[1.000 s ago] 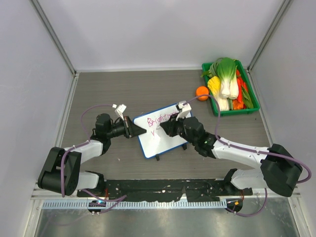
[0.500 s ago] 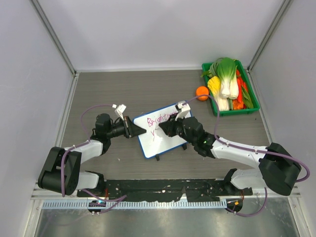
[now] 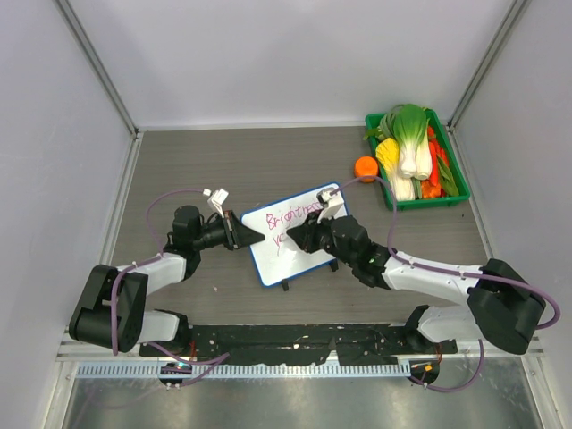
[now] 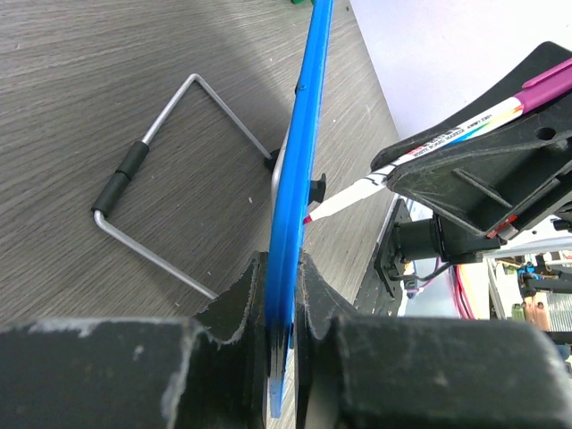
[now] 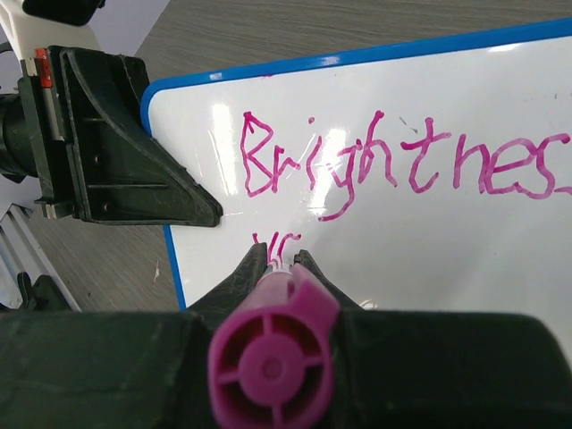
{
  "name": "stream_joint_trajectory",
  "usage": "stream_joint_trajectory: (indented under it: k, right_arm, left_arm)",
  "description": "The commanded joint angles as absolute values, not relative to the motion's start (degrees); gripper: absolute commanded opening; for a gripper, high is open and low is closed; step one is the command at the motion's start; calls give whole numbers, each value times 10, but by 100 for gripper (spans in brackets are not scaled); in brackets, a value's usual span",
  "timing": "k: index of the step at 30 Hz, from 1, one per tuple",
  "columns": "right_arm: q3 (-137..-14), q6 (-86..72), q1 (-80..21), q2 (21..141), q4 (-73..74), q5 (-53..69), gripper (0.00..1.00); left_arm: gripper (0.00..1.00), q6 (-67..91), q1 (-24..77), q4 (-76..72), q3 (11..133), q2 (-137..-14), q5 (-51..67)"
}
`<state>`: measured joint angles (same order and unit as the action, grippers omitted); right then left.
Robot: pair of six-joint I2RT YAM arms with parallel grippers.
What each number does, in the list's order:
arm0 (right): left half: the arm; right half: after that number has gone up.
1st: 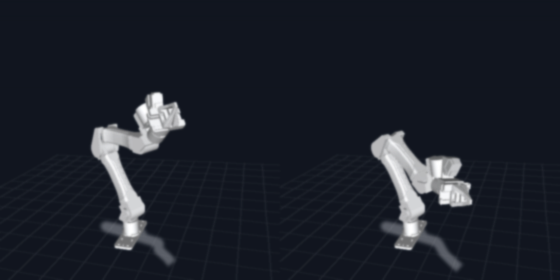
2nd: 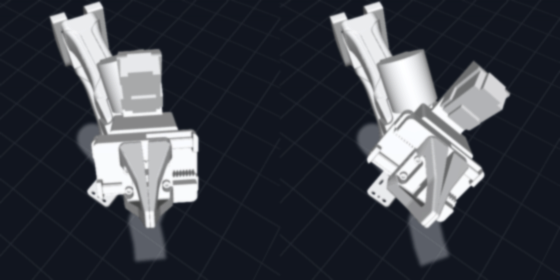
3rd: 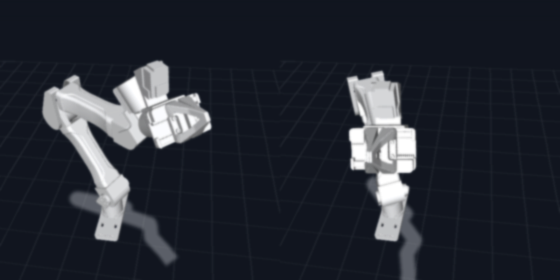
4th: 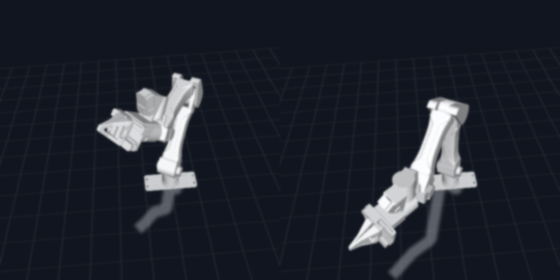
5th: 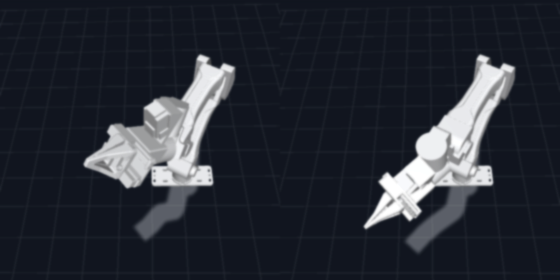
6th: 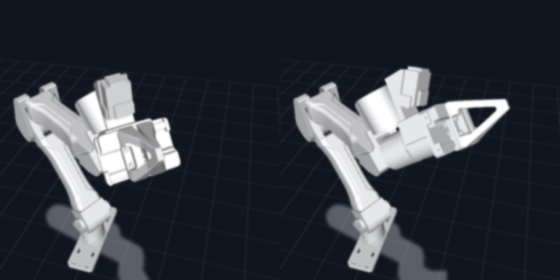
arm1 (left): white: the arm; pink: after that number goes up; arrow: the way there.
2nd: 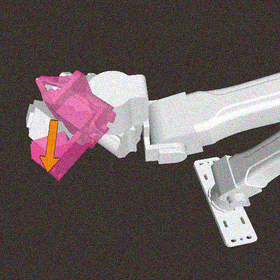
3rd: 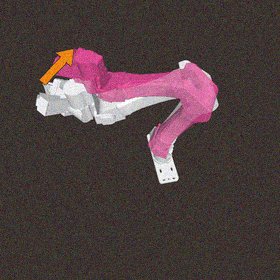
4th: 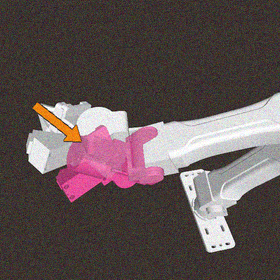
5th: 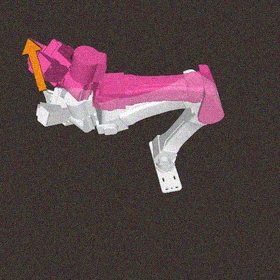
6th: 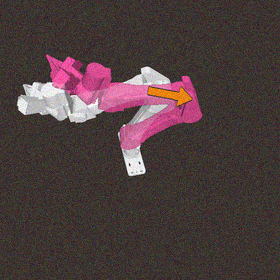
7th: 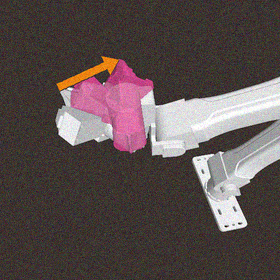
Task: Write a sentence on the whiteboard
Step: Write with the whiteboard marker on the whiteboard.
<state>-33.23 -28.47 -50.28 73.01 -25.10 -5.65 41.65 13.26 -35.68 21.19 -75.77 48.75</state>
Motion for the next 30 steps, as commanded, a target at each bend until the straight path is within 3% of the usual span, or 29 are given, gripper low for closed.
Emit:
stream_joint_trajectory:
  k: [1,18,30]
  right_arm:
    - [-309,-287,-504,718,-237,-79,1]
    - [-365,-270,-497,720,-223,-146,1]
    - [-385,-273,-492,740,-228,-50,1]
  left_arm:
    - [0,365,131,-327,205,-769,452]
    - [0,366,132,-327,204,-768,453]
    - [0,366,131,-327,204,-769,454]
